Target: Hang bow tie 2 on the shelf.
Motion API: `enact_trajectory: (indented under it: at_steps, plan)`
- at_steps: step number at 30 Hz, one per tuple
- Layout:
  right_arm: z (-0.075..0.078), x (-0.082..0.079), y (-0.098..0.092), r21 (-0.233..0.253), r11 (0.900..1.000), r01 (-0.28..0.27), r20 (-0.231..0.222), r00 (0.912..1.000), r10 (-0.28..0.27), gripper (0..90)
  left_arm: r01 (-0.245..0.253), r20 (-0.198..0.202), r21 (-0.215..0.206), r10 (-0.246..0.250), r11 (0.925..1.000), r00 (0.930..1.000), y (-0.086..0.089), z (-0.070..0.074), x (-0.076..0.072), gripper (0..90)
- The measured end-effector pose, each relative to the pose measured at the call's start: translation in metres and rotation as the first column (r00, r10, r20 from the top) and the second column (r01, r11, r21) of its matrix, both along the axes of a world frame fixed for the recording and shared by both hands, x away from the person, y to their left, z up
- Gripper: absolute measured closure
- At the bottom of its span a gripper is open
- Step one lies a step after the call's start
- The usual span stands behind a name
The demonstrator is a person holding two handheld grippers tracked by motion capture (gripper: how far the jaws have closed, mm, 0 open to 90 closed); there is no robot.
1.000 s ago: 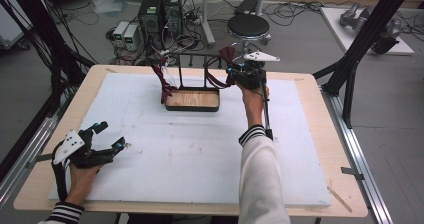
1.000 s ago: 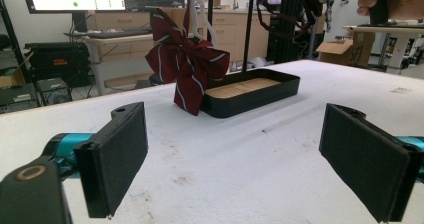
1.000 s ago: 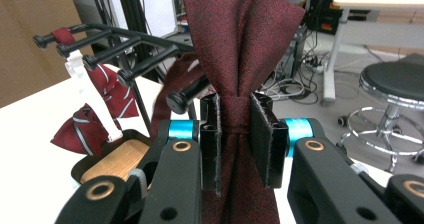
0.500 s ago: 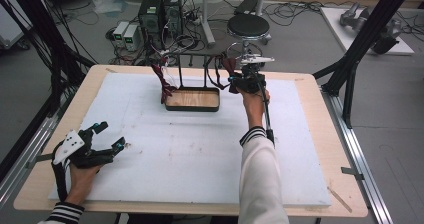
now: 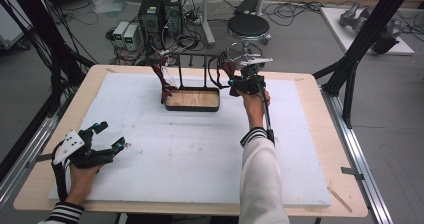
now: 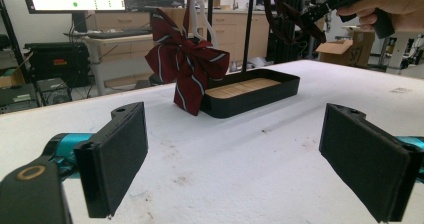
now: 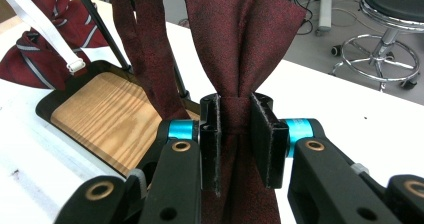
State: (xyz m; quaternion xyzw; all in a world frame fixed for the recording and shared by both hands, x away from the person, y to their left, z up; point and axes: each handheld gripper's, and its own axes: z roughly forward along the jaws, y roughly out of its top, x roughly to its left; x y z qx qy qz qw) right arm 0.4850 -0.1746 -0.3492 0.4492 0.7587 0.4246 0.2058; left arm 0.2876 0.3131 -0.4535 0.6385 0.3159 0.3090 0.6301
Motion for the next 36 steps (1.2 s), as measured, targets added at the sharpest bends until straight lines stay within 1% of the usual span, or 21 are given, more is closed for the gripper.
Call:
enact_trajectory:
  at_steps: [3, 5, 7, 10, 12, 13, 17, 19, 21, 23, 24, 25, 26, 27, 28, 29, 30, 31, 32, 35, 36]
  plan:
    - [0.0, 0.0, -0.001, 0.003, 1.0, -0.003, -0.002, 1.0, 0.003, 74.5, 0.001, 0.0, 0.002, -0.001, 1.0, 1.0, 0.0, 0.0, 0.0, 12.5]
    - [0.0, 0.0, -0.001, 0.007, 1.0, -0.008, -0.001, 1.0, 0.008, 68.0, 0.001, 0.002, 0.003, -0.001, 1.0, 1.0, 0.0, 0.0, 0.0, 12.5]
    - [0.0, 0.001, -0.002, 0.012, 1.0, -0.021, -0.006, 0.9998, 0.021, 56.7, -0.004, 0.004, 0.004, 0.004, 1.0, 1.0, 0.0, 0.0, 0.0, 12.5]
    - [0.002, 0.001, -0.004, 0.017, 1.0, -0.026, 0.009, 0.9996, 0.026, 32.2, -0.006, 0.005, 0.005, 0.006, 1.0, 1.0, -0.001, 0.0, 0.0, 12.5]
    - [0.005, -0.001, -0.004, 0.001, 1.0, -0.019, 0.021, 0.9996, 0.019, 15.2, -0.008, 0.005, 0.01, 0.008, 0.9999, 1.0, -0.001, 0.0, -0.001, 12.5]
    - [0.006, -0.002, -0.004, -0.006, 1.0, -0.011, 0.029, 0.9995, 0.011, 10.6, -0.008, 0.006, 0.009, 0.008, 0.9999, 0.9999, -0.001, 0.0, -0.001, 12.5]
    - [0.013, -0.008, -0.01, 0.023, 1.0, -0.02, 0.046, 0.9988, 0.019, 10.6, -0.01, 0.01, -0.001, 0.01, 1.0, 0.9999, 0.0, -0.001, -0.001, 12.5]
    - [0.018, -0.012, -0.015, 0.034, 0.999, -0.037, 0.054, 0.9979, 0.035, 10.6, -0.01, 0.011, 0.0, 0.01, 0.9999, 0.9999, 0.0, -0.001, -0.001, 12.5]
    - [0.024, -0.019, -0.019, 0.036, 0.999, -0.034, 0.049, 0.9983, 0.033, 10.6, -0.009, 0.012, 0.004, 0.009, 0.9999, 0.9999, 0.0, 0.0, -0.001, 12.5]
    - [0.032, -0.031, -0.026, 0.054, 0.998, -0.044, 0.042, 0.9983, 0.042, 10.6, -0.008, 0.014, -0.001, 0.008, 1.0, 0.9999, 0.0, -0.001, -0.001, 12.5]
    - [0.036, -0.039, -0.029, 0.059, 0.997, -0.039, 0.069, 0.997, 0.035, 10.6, -0.006, 0.015, -0.009, 0.007, 0.9999, 0.9999, 0.001, -0.001, -0.002, 12.5]
    - [0.038, -0.05, -0.033, 0.073, 0.997, -0.04, 0.133, 0.9906, 0.03, 10.7, -0.006, 0.015, -0.009, 0.007, 0.9999, 0.9999, 0.001, -0.001, -0.002, 12.5]
    - [0.04, -0.062, -0.037, 0.078, 0.996, -0.04, 0.181, 0.9831, 0.025, 10.7, -0.006, 0.016, -0.009, 0.007, 0.9999, 0.9998, 0.001, -0.001, -0.002, 12.5]
    - [0.04, -0.062, -0.037, 0.078, 0.996, -0.04, 0.181, 0.9831, 0.025, 10.7, -0.007, 0.017, -0.009, 0.007, 0.9999, 0.9998, 0.001, -0.001, -0.002, 12.5]
    - [0.041, -0.072, -0.041, 0.077, 0.996, -0.04, 0.196, 0.9804, 0.024, 10.7, -0.006, 0.017, -0.008, 0.006, 0.9999, 0.9998, 0.001, -0.001, -0.002, 12.5]
    - [0.041, -0.092, -0.05, 0.09, 0.995, -0.05, 0.209, 0.9776, 0.03, 10.6, -0.006, 0.017, -0.009, 0.006, 0.9999, 0.9998, 0.001, -0.001, -0.002, 12.5]
    - [0.04, -0.1, -0.054, 0.096, 0.994, -0.055, 0.227, 0.9734, 0.032, 10.7, -0.005, 0.017, -0.01, 0.005, 0.9999, 0.9998, 0.001, -0.001, -0.002, 12.5]
    - [0.038, -0.112, -0.06, 0.11, 0.992, -0.068, 0.249, 0.9678, 0.039, 10.7, -0.005, 0.017, -0.01, 0.005, 0.9999, 0.9998, 0.001, -0.001, -0.002, 12.5]
    - [0.037, -0.121, -0.064, 0.119, 0.99, -0.074, 0.261, 0.9644, 0.041, 10.7, -0.005, 0.016, -0.01, 0.006, 0.9999, 0.9999, 0.001, -0.001, -0.002, 12.5]
    - [0.029, -0.146, -0.078, 0.121, 0.99, -0.066, 0.299, 0.9537, 0.027, 10.6, -0.006, 0.016, -0.013, 0.006, 0.9999, 0.9999, 0.001, -0.001, -0.002, 12.5]
    - [0.029, -0.146, -0.078, 0.121, 0.99, -0.066, 0.299, 0.9537, 0.027, 10.6, -0.005, 0.017, -0.011, 0.005, 0.9999, 0.9998, 0.001, -0.001, -0.002, 12.5]
